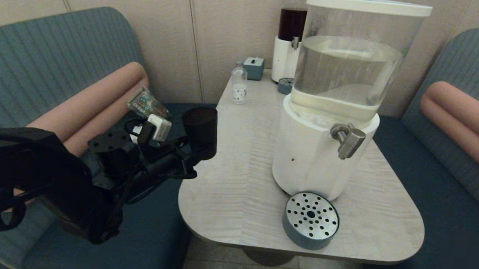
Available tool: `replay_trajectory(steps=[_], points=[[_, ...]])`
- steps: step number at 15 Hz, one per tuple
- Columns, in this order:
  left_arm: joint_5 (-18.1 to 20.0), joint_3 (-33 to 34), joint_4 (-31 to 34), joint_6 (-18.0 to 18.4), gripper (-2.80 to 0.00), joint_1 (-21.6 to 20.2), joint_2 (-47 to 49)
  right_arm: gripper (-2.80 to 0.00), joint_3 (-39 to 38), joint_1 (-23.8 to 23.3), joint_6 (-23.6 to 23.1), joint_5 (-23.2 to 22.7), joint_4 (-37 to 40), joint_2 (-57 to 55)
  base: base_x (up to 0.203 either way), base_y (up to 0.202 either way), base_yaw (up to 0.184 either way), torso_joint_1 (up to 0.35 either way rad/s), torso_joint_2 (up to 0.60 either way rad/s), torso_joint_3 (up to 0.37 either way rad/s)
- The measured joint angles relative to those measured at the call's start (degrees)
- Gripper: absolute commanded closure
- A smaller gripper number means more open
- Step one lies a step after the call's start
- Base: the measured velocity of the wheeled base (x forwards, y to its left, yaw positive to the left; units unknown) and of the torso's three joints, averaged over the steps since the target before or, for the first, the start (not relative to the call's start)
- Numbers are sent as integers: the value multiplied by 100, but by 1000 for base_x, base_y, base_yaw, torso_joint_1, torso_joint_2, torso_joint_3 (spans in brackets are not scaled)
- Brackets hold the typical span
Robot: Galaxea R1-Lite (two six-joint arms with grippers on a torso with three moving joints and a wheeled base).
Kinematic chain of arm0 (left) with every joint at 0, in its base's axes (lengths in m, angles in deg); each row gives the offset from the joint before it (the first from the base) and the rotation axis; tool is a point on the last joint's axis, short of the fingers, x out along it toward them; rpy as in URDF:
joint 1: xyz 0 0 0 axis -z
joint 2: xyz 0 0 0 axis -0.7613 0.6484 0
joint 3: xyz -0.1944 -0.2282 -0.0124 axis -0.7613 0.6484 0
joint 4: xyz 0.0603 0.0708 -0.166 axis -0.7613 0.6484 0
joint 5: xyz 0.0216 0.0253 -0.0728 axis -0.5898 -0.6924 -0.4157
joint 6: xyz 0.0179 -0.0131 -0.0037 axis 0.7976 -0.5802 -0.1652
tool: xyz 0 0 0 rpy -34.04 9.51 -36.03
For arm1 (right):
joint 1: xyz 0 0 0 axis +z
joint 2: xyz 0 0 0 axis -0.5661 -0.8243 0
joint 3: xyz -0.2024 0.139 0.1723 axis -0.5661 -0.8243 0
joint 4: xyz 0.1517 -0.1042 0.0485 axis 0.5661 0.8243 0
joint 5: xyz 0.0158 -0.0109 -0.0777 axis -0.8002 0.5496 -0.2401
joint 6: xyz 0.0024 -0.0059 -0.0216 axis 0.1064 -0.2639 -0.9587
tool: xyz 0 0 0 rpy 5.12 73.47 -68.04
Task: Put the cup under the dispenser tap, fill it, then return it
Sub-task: Place the cup next to the water dispenser
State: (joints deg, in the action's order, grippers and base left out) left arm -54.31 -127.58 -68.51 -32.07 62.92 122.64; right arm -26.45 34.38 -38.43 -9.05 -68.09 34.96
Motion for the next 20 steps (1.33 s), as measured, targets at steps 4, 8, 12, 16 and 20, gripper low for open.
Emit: replay_trajectory(steps=[4,8,12,16,20], points=[[-1,-733,-4,4,0,-136,678,0,0,0,0,0,0,0,0,0,0,0,0,0],[-25,-1407,0,2,0,-141,1423,0,0,0,0,0,2,0,0,0,0,0,0,0],[-45,-1933,0,1,0,-145,2041,0,0,0,1,0,0,0,0,0,0,0,0,0],[-47,-2109,-12,2,0,-139,2373,0,0,0,1,2,-2,0,0,0,0,0,0,0],[-47,-2092,-30,41,-280,-139,2423,0,0,0,1,0,2,0,0,0,0,0,0,0]])
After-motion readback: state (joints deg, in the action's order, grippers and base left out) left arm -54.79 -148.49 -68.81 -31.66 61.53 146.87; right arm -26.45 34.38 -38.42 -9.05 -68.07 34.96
